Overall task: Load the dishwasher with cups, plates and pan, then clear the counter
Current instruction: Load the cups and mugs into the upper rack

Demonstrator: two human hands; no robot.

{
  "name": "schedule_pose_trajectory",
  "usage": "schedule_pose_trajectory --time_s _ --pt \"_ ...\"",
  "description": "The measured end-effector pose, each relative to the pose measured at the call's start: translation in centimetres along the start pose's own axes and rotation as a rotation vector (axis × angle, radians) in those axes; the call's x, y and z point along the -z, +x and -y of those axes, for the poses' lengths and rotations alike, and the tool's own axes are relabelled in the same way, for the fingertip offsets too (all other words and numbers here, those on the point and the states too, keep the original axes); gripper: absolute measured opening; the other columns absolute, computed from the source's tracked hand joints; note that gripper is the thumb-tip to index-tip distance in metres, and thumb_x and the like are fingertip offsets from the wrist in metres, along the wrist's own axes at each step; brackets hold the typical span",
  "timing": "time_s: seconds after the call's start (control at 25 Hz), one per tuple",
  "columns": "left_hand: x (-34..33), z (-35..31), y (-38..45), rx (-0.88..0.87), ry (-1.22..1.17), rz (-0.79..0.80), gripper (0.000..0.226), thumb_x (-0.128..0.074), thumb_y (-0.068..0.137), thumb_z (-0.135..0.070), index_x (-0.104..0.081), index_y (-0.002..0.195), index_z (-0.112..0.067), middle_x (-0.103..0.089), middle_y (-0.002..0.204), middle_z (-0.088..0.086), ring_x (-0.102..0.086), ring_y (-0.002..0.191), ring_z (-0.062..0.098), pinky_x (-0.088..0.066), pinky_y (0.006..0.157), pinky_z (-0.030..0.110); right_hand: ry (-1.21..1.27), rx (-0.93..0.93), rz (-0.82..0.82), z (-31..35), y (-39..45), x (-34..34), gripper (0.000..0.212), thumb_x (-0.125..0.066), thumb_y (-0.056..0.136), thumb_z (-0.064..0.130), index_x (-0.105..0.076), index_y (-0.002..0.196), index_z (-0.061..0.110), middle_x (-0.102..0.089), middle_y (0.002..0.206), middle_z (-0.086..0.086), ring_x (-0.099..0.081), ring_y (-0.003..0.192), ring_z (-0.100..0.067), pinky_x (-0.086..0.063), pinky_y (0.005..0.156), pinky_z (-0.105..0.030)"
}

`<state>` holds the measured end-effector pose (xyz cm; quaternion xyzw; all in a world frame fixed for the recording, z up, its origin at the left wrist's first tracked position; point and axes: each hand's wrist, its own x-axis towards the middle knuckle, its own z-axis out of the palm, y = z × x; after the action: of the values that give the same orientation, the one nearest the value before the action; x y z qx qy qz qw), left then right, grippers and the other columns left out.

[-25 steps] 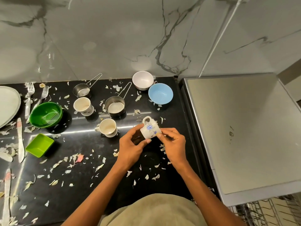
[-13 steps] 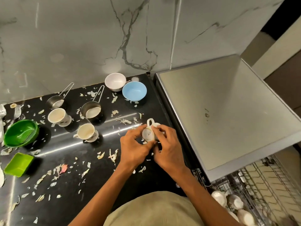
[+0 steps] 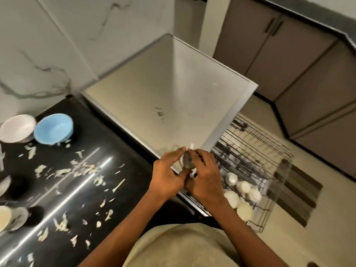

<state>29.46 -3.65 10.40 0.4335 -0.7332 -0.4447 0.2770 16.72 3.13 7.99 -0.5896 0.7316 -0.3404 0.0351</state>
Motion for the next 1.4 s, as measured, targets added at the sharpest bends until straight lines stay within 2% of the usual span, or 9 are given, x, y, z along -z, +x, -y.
schedule_pose_trajectory --time_s 0.16,0.32,0.48,0.56,0.64,0.76,0.92,1.16,1.4 --pt "-7.5 -2.1 0.7 -0.09 -0.058 0.2 0.056 -0.075 0.078 -0.005 -0.064 0.132 -0.017 -0.063 0.135 -0.004 -0.056 0.126 0.001 -0.044 0.108 0.025 -0.034 -0.225 -0.04 -6.1 -2.9 3.9 0.064 -0.07 0.071 0.02 -0.059 0.131 0.002 -0.058 0.121 -0.013 -0.054 0.111 -0.029 -0.054 0.086 -0.04" --pt "-14.9 -2.9 0.7 -0.14 -0.033 0.33 0.055 -0.067 0.081 0.001 -0.061 0.134 -0.01 -0.061 0.136 0.0 -0.053 0.13 0.004 -0.041 0.109 0.022 -0.022 -0.372 -0.035 -11.8 -5.6 6.8 0.066 -0.06 0.075 0.031 -0.058 0.137 0.011 -0.054 0.117 -0.01 -0.056 0.104 -0.026 -0.054 0.078 -0.033" --pt "-21.5 -2.6 0.8 0.004 0.156 0.487 0.055 -0.06 0.084 0.001 -0.056 0.139 -0.01 -0.058 0.14 0.006 -0.05 0.135 0.016 -0.035 0.116 0.028 0.003 -0.524 0.048 -18.0 -7.8 7.1 0.065 -0.077 0.069 0.021 -0.062 0.131 0.009 -0.055 0.119 -0.01 -0.058 0.104 -0.027 -0.055 0.08 -0.033" --pt "-23.7 -2.3 1.0 0.101 0.217 0.554 0.055 -0.058 0.088 -0.004 -0.053 0.141 -0.012 -0.057 0.142 0.006 -0.05 0.135 0.018 -0.037 0.116 0.034 0.021 -0.59 0.121 -20.2 -8.3 6.2 0.069 -0.084 0.067 0.014 -0.061 0.132 0.008 -0.055 0.12 -0.009 -0.059 0.104 -0.027 -0.055 0.08 -0.032" --pt "-25.8 -2.1 1.6 0.172 0.283 0.594 0.051 -0.057 0.091 -0.007 -0.053 0.142 -0.012 -0.057 0.142 0.008 -0.052 0.132 0.023 -0.04 0.113 0.037 0.031 -0.631 0.182 -22.4 -8.1 5.1 0.07 -0.083 0.069 0.009 -0.059 0.134 0.008 -0.055 0.122 -0.01 -0.059 0.105 -0.029 -0.057 0.081 -0.039" --pt "-27.6 -1.5 2.6 0.251 0.364 0.651 0.053 -0.053 0.096 -0.008 -0.043 0.148 -0.012 -0.045 0.152 0.008 -0.045 0.137 0.023 -0.038 0.115 0.037 0.04 -0.684 0.252 -24.5 -7.8 3.4 0.061 -0.077 0.076 0.01 -0.057 0.134 0.008 -0.055 0.123 -0.013 -0.058 0.104 -0.033 -0.057 0.077 -0.045" --pt "-28.8 0.3 4.5 0.263 0.426 0.763 0.057 -0.047 0.097 -0.009 -0.034 0.153 -0.011 -0.025 0.163 0.007 -0.027 0.148 0.023 -0.025 0.122 0.039 0.04 -0.731 0.297 -26.6 -7.0 1.2 0.055 -0.072 0.084 0.014 -0.055 0.136 0.008 -0.053 0.128 -0.016 -0.056 0.109 -0.035 -0.056 0.08 -0.043" --pt "-30.6 2.9 8.4 0.335 0.481 0.881 0.071 -0.044 0.091 -0.004 -0.018 0.157 -0.008 -0.015 0.165 0.01 -0.018 0.151 0.025 -0.021 0.123 0.04 -0.009 -0.788 0.379 -30.1 -4.8 -2.7 0.052 -0.069 0.091 0.022 -0.052 0.14 0.011 -0.05 0.125 -0.012 -0.054 0.107 -0.028 -0.055 0.079 -0.037" --pt "-32.1 4.8 10.9 0.385 0.476 0.939 0.071 -0.054 0.092 -0.005 -0.022 0.156 -0.007 -0.024 0.161 0.011 -0.024 0.147 0.025 -0.02 0.118 0.029 -0.005 -0.83 0.448 -32.1 -4.5 -5.6 0.055 -0.072 0.089 0.021 -0.053 0.138 0.008 -0.05 0.125 -0.012 -0.052 0.11 -0.028 -0.054 0.087 -0.04"
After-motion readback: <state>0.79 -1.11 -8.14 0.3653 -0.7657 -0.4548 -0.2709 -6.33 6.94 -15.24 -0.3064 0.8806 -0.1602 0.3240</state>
